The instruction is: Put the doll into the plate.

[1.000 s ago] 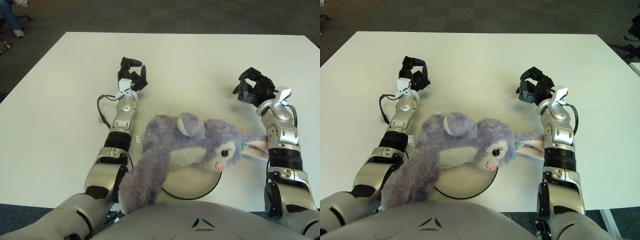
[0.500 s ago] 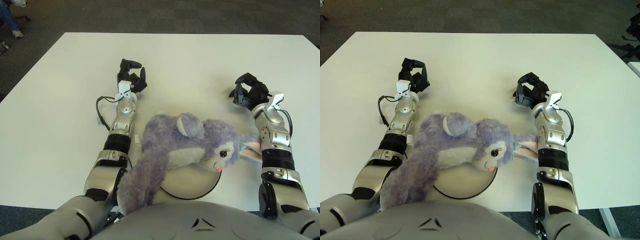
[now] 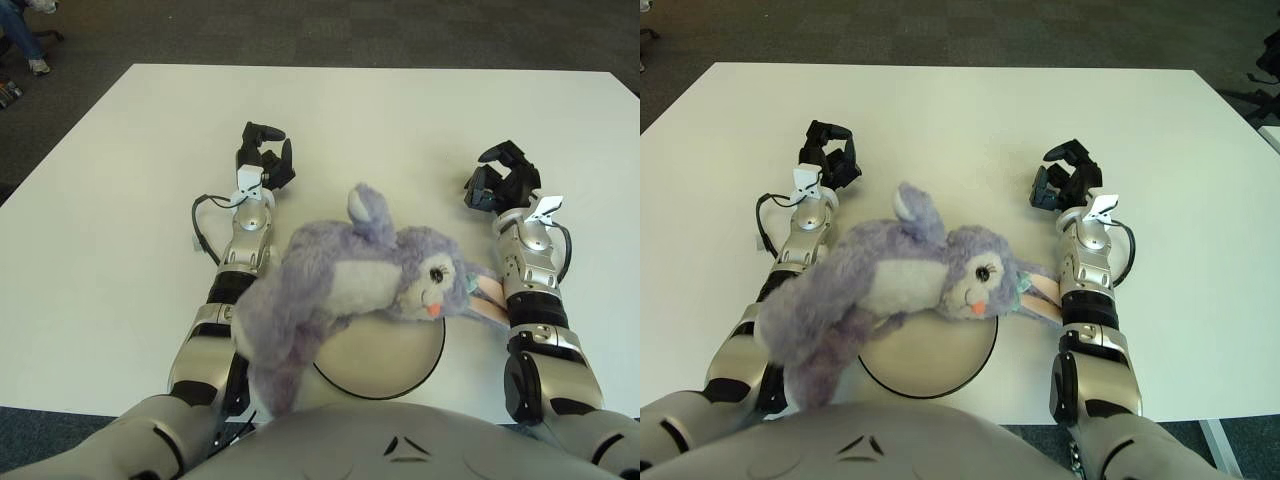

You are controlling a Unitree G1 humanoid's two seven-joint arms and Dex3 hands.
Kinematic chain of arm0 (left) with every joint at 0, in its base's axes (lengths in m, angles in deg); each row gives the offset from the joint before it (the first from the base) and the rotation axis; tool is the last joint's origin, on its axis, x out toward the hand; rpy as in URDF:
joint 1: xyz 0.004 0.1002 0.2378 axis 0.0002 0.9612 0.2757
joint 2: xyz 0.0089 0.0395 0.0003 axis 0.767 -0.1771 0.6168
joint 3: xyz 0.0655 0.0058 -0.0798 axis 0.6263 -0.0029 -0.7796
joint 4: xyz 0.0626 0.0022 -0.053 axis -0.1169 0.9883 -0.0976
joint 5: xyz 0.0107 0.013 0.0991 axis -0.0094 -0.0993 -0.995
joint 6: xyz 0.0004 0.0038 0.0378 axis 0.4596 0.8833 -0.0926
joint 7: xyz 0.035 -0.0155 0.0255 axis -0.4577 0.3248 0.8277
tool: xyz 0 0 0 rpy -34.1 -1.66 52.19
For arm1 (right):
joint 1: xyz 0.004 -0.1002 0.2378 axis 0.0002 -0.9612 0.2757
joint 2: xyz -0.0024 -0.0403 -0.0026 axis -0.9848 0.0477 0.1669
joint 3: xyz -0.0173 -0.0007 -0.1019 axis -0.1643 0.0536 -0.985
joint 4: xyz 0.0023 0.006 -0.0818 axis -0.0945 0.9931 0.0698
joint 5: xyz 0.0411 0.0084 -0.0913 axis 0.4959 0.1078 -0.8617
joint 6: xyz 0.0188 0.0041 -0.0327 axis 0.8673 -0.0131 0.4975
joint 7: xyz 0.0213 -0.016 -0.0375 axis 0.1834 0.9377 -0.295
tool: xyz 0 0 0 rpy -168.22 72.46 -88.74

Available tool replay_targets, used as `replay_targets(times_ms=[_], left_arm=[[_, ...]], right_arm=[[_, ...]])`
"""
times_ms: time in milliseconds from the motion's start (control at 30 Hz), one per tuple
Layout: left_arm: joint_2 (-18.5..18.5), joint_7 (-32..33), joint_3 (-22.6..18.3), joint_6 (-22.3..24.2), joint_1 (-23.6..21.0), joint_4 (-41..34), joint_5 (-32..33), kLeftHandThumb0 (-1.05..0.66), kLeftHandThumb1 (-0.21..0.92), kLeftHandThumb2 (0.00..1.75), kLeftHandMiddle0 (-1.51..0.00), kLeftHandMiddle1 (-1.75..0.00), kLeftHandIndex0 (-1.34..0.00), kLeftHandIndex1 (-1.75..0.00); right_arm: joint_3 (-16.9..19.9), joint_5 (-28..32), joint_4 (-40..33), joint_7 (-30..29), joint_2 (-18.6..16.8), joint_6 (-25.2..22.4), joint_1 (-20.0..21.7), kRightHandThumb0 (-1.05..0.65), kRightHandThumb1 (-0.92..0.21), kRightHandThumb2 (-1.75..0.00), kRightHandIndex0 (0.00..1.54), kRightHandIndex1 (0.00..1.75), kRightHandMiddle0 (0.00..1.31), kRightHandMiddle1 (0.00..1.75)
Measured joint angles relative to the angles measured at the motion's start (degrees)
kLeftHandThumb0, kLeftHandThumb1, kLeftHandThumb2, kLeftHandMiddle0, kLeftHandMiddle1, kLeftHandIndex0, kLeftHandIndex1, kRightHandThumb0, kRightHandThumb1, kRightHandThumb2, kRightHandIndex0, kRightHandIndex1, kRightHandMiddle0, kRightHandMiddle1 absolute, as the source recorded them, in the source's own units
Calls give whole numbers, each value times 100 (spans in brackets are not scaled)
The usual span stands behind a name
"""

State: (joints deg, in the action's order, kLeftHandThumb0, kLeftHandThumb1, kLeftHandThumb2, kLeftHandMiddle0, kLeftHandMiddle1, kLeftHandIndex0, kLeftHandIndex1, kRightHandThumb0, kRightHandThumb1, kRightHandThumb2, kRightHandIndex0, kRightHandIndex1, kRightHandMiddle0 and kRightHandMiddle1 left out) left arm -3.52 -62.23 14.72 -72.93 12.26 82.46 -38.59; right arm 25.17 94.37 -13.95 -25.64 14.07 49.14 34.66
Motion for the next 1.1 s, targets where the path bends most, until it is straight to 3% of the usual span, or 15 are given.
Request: replay_targets(times_ms=[300,533,700,867,900,967,1100], left_arm=[[-36,-5,-1,4,32,2,2,-38,70,82,-92,-165,-33,-175],[-50,-65,0,3,69,77,9,-38,69,83,-92,-164,-33,-175],[-48,-143,-9,-5,99,164,63,-38,69,84,-93,-163,-34,-175],[-50,-162,-18,-9,112,225,131,-39,66,87,-94,-162,-35,-175],[-50,-163,-20,-12,112,229,138,-39,66,88,-95,-162,-36,-175],[-51,-163,-27,-18,112,238,159,-39,65,89,-96,-162,-37,-175],[-55,-163,-30,-35,112,256,177,-39,63,92,-97,-163,-38,-175]], right_arm=[[29,-188,1224,-299,83,1396,452,-1,8,-174,91,175,73,166],[5,-256,1755,-411,144,1786,636,-1,8,-175,91,175,72,167],[55,-136,1958,-234,157,1710,716,-1,8,-175,90,175,71,168],[231,257,1996,99,129,1149,745,-1,7,-175,90,175,71,170],[253,310,1995,146,123,1032,746,-19,-4,-162,102,175,69,172],[326,478,1961,293,112,792,754,-34,-15,-150,114,175,68,173],[437,731,1871,529,109,459,791,-47,-24,-141,124,175,66,174]])
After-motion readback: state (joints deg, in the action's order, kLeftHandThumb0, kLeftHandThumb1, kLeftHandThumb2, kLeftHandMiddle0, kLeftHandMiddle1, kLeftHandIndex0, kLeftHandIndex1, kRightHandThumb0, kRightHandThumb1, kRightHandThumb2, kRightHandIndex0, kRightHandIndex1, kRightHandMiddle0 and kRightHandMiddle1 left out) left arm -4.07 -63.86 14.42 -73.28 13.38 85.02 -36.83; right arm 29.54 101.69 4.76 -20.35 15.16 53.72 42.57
